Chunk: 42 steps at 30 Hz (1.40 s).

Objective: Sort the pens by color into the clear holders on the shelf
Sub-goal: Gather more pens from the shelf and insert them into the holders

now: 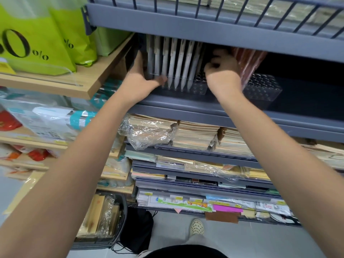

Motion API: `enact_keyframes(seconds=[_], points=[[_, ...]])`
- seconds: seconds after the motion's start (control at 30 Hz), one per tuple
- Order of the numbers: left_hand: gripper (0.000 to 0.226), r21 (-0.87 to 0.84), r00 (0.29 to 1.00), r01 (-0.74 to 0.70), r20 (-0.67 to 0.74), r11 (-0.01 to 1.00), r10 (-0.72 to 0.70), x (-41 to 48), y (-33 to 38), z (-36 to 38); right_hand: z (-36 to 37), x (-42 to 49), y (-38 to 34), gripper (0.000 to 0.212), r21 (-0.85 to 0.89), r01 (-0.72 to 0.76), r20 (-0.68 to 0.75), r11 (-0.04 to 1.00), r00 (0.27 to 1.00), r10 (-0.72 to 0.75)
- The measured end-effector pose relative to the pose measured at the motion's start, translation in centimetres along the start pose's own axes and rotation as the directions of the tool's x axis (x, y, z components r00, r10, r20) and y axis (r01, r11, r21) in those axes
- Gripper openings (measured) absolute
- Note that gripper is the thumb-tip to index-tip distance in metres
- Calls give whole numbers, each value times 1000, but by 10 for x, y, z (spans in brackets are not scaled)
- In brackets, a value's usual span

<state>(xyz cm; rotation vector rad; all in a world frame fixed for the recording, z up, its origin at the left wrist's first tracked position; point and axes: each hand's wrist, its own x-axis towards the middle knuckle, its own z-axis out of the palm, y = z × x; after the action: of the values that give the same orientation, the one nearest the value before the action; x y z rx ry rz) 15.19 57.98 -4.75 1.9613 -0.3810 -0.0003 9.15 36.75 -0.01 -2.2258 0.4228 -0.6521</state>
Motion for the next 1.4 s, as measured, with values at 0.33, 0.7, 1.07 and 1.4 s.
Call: enact_keyframes(seconds=[0.33, 0.7, 1.07, 1.4], points=[[19, -279, 975, -117, -216, 953, 57, -139, 17, 26, -89, -132, 56, 12, 359, -9, 46, 933, 999, -8], [14, -301, 775, 627, 148, 718, -615, -331, -140, 164, -106, -346, 320, 25, 45, -778, 278, 626, 612, 741], [13, 154, 563, 754, 350, 639, -749, -456, -136, 326, -239, -442, 459, 21, -177, -853, 397, 491, 395, 828], [14, 96, 622, 694, 418, 713, -662, -417, -20, 452, -365, -400, 519, 25, -68, -812, 387, 580, 515, 765]])
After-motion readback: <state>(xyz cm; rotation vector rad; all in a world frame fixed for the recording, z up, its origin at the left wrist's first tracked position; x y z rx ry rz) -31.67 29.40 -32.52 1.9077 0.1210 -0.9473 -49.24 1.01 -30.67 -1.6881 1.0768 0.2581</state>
